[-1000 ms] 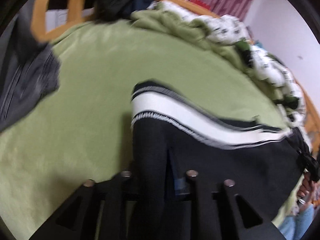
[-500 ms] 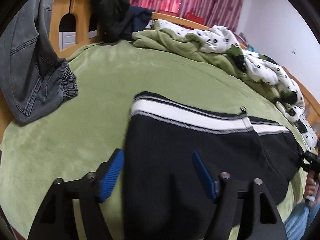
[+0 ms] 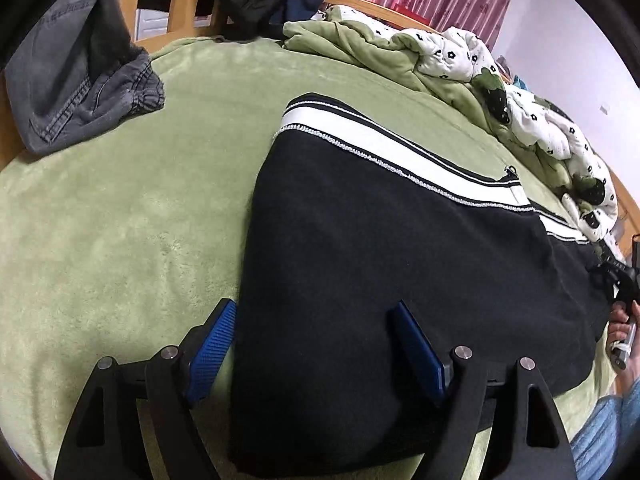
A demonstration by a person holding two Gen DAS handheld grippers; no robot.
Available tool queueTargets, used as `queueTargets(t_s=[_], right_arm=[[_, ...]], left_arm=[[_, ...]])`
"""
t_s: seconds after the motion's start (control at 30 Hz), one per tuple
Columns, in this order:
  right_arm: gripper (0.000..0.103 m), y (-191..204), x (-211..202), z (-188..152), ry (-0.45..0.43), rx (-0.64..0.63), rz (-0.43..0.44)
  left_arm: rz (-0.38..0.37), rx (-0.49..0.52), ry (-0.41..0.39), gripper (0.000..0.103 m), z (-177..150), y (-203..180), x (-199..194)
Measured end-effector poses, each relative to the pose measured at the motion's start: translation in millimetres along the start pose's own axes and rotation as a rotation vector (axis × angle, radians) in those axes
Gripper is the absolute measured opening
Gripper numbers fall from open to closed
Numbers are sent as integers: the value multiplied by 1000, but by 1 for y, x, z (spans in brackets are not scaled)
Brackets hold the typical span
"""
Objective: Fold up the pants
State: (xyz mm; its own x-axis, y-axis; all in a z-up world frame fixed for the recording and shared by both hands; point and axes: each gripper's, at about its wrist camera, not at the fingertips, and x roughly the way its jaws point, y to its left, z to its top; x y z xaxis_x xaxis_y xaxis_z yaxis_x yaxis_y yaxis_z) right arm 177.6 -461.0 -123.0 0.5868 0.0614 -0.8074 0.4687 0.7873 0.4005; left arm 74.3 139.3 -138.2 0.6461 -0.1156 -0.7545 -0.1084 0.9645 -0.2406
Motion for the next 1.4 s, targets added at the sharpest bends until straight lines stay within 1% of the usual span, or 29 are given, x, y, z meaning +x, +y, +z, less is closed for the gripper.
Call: queueTargets(t_s=[0.03, 0.07, 0.1, 0.17, 0.2, 0.23, 0.27, 0.3, 0.37, 0.4, 0.43, 0.47, 0.5, 0.53, 0.6, 0.67, 0.73, 0.83, 0.87, 0.93, 0.97, 1.0, 1.07, 1.13, 1.23, 1.3, 1.4], right_arm=[[60, 0, -2, 3, -31, -10, -10], [53, 1, -8, 4, -72, -27, -12], [48, 3, -17, 6, -119, -56, 10], [47, 13, -35, 5, -204, -120, 37], [47, 19, -42, 3, -244, -161, 38], [47, 28, -45, 0, -277, -205, 17], [48, 32, -42, -2, -277, -229, -13], [50, 34, -35, -2, -254, -246, -49], [52, 28, -15, 0, -150, -243, -115], [56, 21, -7, 2, -101, -224, -124], [57, 12, -3, 3, -55, -196, -103], [57, 1, -5, 4, -29, -161, -74], [61, -7, -8, 5, -22, -125, -59], [65, -17, -15, 4, -29, -75, -46], [65, -27, -26, -3, -43, -9, -28], [65, -30, -40, -13, -76, 13, -60], [65, -25, -56, -21, -130, -17, -89], [65, -11, -84, -36, -264, -103, -180], [65, -5, -93, -40, -304, -134, -195], [65, 4, -104, -50, -344, -195, -194], [65, 9, -106, -53, -344, -230, -199], [65, 12, -108, -57, -343, -260, -209], [65, 22, -109, -67, -360, -323, -235], [65, 31, -111, -76, -367, -381, -229], [65, 51, -111, -88, -366, -483, -228], [65, 62, -112, -89, -356, -505, -213], [65, 74, -118, -86, -362, -514, -157]], left_arm=[[13, 14, -4, 80, 0, -3, 1], [22, 23, -7, 80, -3, -7, 0], [29, 28, -9, 80, -4, -9, 0], [33, 30, -8, 80, -4, -10, 0], [34, 28, -6, 80, -3, -10, 0], [33, 24, -5, 80, -3, -10, 0], [33, 21, -2, 80, -3, -9, 0], [34, 19, -1, 80, -2, -9, 0], [36, 20, 0, 80, -3, -9, -1], [36, 20, 1, 80, -3, -9, -1], [35, 20, 2, 80, -3, -9, -1], [35, 19, 5, 80, -3, -9, -2], [34, 19, 7, 80, -4, -9, -3], [34, 21, 8, 80, -4, -10, -4], [30, 25, 3, 79, -5, -10, -9], [24, 23, -3, 79, -6, -10, -14], [9, 10, -12, 79, -8, -8, -20], [-13, -19, -18, 79, -13, -2, -29], [-19, -35, -23, 79, -16, 1, -32], [-40, -68, -37, 79, -20, 9, -38], [-64, -92, -40, 76, -23, 14, -42], [-88, -110, -38, 71, -24, 19, -43], [-140, -146, -38, 71, -26, 27, -47], [-148, -164, -49, 69, -27, 32, -50], [-137, -191, -56, 66, -26, 39, -52], [-148, -212, -49, 64, -26, 45, -50], [-170, -235, -37, 62, -27, 53, -47]])
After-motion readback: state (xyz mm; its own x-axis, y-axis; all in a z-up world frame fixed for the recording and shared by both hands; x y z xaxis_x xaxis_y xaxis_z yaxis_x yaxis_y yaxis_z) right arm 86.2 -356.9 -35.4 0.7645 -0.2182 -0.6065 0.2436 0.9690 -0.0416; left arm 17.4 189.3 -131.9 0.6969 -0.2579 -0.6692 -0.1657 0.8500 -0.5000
